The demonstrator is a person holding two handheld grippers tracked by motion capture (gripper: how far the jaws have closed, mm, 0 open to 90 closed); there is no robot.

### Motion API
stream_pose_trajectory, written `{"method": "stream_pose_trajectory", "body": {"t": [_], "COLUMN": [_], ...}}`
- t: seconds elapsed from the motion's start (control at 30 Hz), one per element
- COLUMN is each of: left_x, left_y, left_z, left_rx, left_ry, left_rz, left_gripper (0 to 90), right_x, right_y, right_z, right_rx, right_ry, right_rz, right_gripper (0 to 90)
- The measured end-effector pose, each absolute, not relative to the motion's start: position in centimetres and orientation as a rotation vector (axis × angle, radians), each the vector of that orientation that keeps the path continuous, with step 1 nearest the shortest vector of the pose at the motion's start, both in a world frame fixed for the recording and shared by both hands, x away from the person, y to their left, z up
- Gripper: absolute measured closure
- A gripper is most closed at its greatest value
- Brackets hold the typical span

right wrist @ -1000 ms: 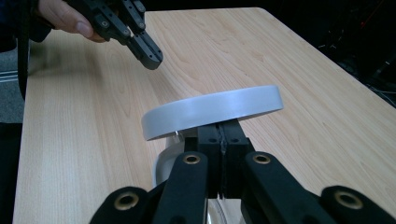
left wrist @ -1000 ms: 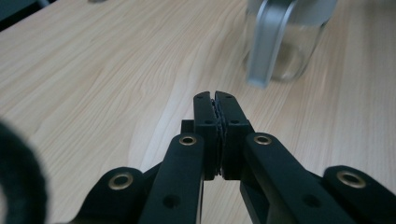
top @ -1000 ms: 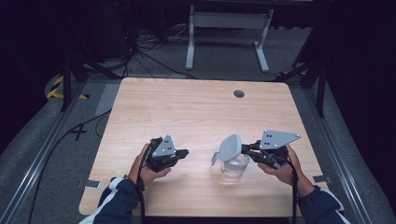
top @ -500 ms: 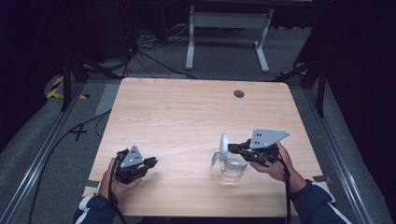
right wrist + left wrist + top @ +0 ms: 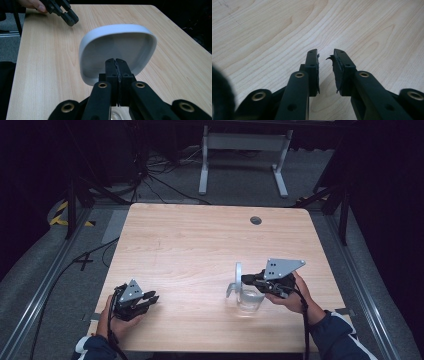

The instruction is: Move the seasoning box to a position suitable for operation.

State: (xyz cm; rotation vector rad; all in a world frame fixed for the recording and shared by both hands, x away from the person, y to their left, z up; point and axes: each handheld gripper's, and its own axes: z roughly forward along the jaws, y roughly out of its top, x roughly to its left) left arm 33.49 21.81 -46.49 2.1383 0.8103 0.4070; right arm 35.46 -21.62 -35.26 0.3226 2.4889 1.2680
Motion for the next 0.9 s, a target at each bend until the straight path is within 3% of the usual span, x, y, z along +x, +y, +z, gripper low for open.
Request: {"method": "stream_pose_trajectory", "body": {"t": [0.27,0.4,0.7,0.9], "left_x": [34.4,34.5,35.3,35.2], "left_y": [21.9,21.6,21.6,21.6], "left_z": [-47.5,-47.9,-48.0,-48.0], "left_rx": [2.147,2.166,2.163,2.16], "left_ry": [0.879,0.874,0.948,0.963], "left_rz": [0.395,0.412,0.404,0.4], "left_gripper": [53.4,48.7,27.1,25.7], "right_x": [35.8,36.1,36.2,35.9], "right_y": [-22.4,-22.9,-23.7,-24.4], "right_z": [-35.4,-35.4,-35.5,-35.2], "right_rx": [0.343,0.363,0.408,0.424], "right_ry": [2.476,2.462,2.434,2.412], "right_rz": [1.239,1.227,1.22,1.214], "right_gripper": [89.2,88.9,82.1,79.7]}}
